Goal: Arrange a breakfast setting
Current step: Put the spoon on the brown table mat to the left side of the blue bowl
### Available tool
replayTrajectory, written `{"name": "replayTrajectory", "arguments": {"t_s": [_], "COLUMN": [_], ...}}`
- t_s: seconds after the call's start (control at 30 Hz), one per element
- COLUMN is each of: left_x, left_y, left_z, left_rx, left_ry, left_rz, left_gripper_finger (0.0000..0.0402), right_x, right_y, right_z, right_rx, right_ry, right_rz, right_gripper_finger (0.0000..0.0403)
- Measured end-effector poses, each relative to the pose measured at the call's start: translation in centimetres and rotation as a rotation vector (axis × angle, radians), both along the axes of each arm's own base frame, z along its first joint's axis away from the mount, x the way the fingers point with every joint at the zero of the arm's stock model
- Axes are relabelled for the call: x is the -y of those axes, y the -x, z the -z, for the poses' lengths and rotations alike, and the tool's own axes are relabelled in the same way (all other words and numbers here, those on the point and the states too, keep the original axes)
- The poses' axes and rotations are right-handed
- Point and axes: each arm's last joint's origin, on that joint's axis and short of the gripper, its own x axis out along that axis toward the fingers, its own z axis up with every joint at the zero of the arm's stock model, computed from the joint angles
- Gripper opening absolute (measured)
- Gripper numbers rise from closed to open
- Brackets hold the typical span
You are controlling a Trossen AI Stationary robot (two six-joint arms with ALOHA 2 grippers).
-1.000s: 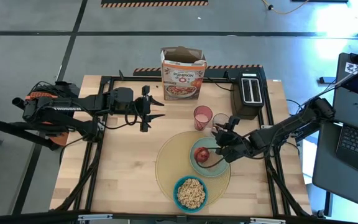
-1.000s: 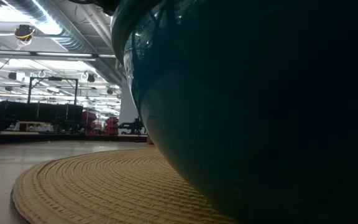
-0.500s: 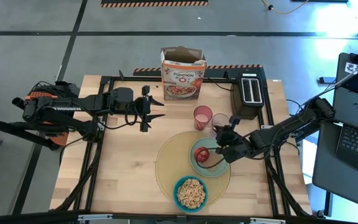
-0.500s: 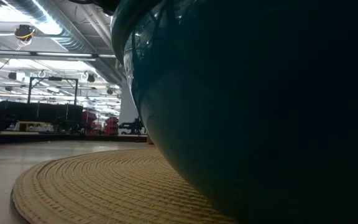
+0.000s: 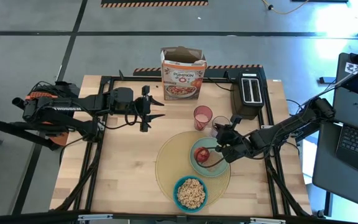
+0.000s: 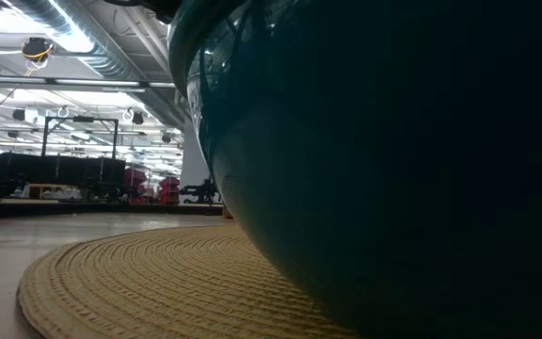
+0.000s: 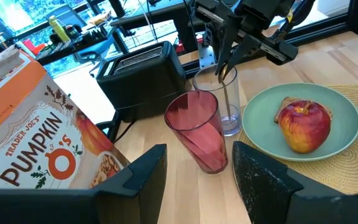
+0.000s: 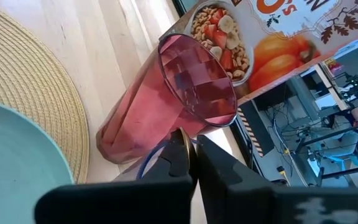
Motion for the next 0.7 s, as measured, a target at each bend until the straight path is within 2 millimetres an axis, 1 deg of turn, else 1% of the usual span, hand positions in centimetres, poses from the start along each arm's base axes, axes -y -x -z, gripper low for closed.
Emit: {"name": "replayTrajectory", "arguments": {"t_s": [0.2, 0.33, 0.43, 0.7], "left_x": [0.0, 0.0, 0.0, 0.0], "left_y": [0.0, 0.0, 0.0, 0.0], "left_z": [0.0, 0.0, 0.0, 0.0], "left_rx": [0.0, 0.0, 0.0, 0.0], "left_ry": [0.0, 0.0, 0.0, 0.0], "left_rz": [0.0, 0.0, 0.0, 0.0], "left_gripper_finger": [0.0174, 0.0174, 0.0174, 0.0174], "right_x": [0.1, 0.2, 0.2, 0.0], "right_y": [0.0, 0.2, 0.2, -0.4], "right_z": [-0.1, -0.7, -1.9, -7.0], "right_rx": [-0.003, -0.012, -0.031, -0.072], "right_ry": [0.048, 0.089, 0.133, 0.253], "right_rz": [0.007, -0.001, 0.001, -0.02], "right_gripper_finger": [0.0001, 0.0001, 0.0001, 0.0]}}
